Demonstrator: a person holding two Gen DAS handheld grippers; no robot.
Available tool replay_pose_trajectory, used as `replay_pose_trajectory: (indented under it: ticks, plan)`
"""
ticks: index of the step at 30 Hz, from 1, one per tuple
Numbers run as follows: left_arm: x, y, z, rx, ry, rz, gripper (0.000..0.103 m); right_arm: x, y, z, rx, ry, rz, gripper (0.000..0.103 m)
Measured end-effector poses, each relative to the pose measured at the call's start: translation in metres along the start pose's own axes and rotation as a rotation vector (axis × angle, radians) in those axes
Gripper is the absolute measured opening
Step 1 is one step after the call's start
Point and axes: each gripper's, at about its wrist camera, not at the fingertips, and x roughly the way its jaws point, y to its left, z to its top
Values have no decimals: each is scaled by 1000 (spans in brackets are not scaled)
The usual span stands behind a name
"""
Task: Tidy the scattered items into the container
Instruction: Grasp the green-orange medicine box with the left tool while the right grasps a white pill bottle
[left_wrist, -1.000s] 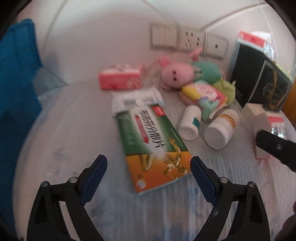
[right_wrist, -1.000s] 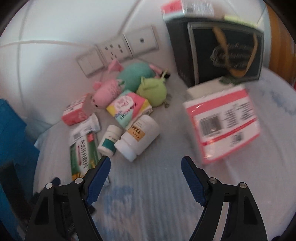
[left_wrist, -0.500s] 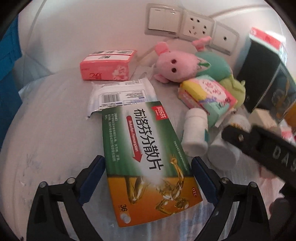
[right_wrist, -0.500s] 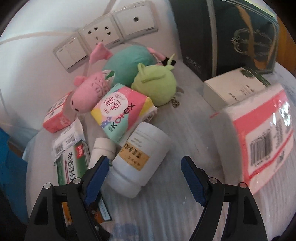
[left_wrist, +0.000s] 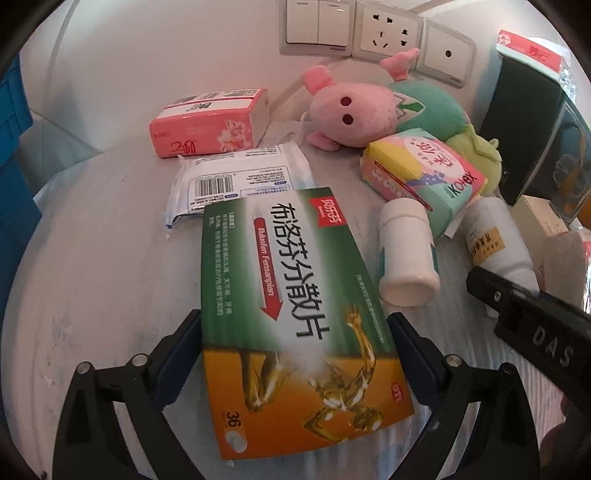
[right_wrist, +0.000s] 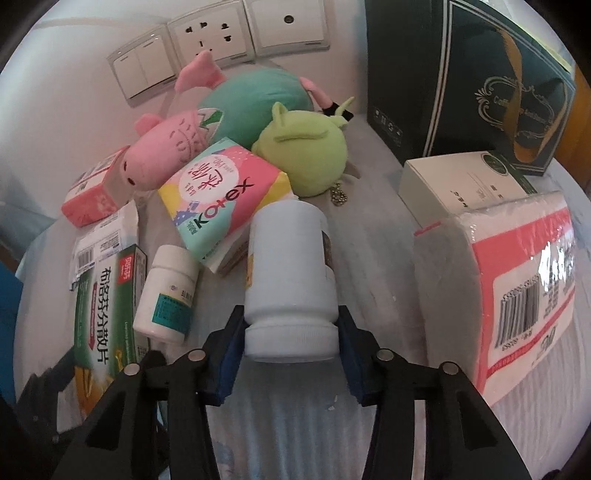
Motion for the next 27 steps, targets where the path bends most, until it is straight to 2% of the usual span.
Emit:
replay_pose_trajectory:
  ticks: [6, 8, 15, 21, 22, 27]
  plan:
    - [2, 1, 2, 16, -4, -3, 100, 2, 5, -1, -38, -25, -20, 48]
    - [0, 2, 1, 17, -3, -6, 96, 2, 8, -2, -52, -22, -34, 48]
    - [-11, 10, -11, -4, -15, -1, 95, -5, 7, -14, -65, -45, -32, 45]
    - [-31, 14, -18, 2, -74, 13, 93, -23, 12, -32, -69, -69, 42, 45]
    - [-35, 10, -17, 5, -81, 16, 93, -23, 11, -26, -77, -80, 44, 45]
    - [-47, 16, -26, -13, -82, 13, 92, -45, 19, -38, -100, -113, 68, 45]
